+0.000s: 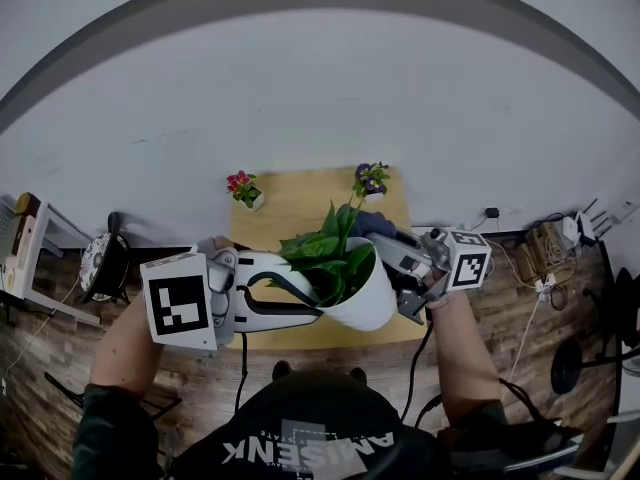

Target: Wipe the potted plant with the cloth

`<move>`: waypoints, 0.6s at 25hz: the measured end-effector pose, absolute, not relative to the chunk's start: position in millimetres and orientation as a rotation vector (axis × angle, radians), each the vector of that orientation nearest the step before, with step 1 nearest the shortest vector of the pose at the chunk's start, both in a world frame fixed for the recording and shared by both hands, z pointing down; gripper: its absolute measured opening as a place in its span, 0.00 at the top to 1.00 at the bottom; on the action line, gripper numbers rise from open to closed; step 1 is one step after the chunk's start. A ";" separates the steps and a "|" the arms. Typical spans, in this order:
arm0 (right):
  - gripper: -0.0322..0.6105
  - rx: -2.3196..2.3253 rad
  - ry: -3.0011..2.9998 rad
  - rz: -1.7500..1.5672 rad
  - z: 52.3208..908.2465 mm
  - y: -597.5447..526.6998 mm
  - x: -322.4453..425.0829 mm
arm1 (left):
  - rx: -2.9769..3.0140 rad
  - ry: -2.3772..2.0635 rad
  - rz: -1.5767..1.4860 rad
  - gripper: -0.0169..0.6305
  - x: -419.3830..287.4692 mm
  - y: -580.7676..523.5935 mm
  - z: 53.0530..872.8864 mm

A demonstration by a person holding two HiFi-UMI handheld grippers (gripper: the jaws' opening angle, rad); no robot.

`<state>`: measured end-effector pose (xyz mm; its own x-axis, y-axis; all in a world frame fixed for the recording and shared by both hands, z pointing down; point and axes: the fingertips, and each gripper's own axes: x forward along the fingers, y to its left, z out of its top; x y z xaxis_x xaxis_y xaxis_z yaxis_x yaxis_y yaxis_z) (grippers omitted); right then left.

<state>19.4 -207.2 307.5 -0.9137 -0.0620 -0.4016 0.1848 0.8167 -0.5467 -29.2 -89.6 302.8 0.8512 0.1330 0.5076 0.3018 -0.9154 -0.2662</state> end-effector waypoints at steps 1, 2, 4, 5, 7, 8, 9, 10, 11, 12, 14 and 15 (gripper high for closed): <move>0.88 0.101 2.590 -0.849 309.4 -207.8 19.4 | -2.691 -0.328 -0.707 0.95 -30.8 -91.5 302.8; 0.88 0.107 2.588 -0.860 311.5 -208.7 18.8 | -2.694 -0.330 -0.710 0.95 -32.5 -93.8 302.6; 0.88 0.112 2.583 -0.881 316.5 -209.4 18.9 | -2.703 -0.330 -0.713 0.95 -34.3 -97.1 302.8; 0.88 0.107 2.583 -0.888 319.8 -208.3 20.5 | -2.706 -0.328 -0.715 0.95 -33.9 -97.5 303.8; 0.88 0.088 2.588 -0.895 327.6 -203.4 25.2 | -2.708 -0.323 -0.719 0.95 -31.7 -95.7 306.9; 0.88 0.078 2.589 -0.898 331.3 -200.5 27.5 | -2.709 -0.321 -0.722 0.95 -30.7 -94.3 308.7; 0.88 0.069 2.588 -0.902 334.4 -198.0 29.5 | -2.710 -0.318 -0.726 0.95 -30.0 -93.3 310.3; 0.88 0.062 2.584 -0.907 337.0 -195.7 31.6 | -2.710 -0.315 -0.729 0.95 -29.7 -92.8 311.5; 0.88 0.054 2.581 -0.913 339.7 -193.6 33.6 | -2.710 -0.315 -0.731 0.95 -29.6 -92.7 312.3; 0.88 0.046 2.578 -0.918 342.6 -191.7 35.7 | -2.710 -0.317 -0.732 0.95 -29.8 -93.1 312.8; 0.88 0.028 2.572 -0.934 349.1 -190.0 39.3 | -2.713 -0.321 -0.733 0.95 -31.4 -96.6 313.6; 0.88 0.017 2.568 -0.944 352.4 -190.5 40.8 | -2.717 -0.321 -0.734 0.95 -32.7 -100.0 314.0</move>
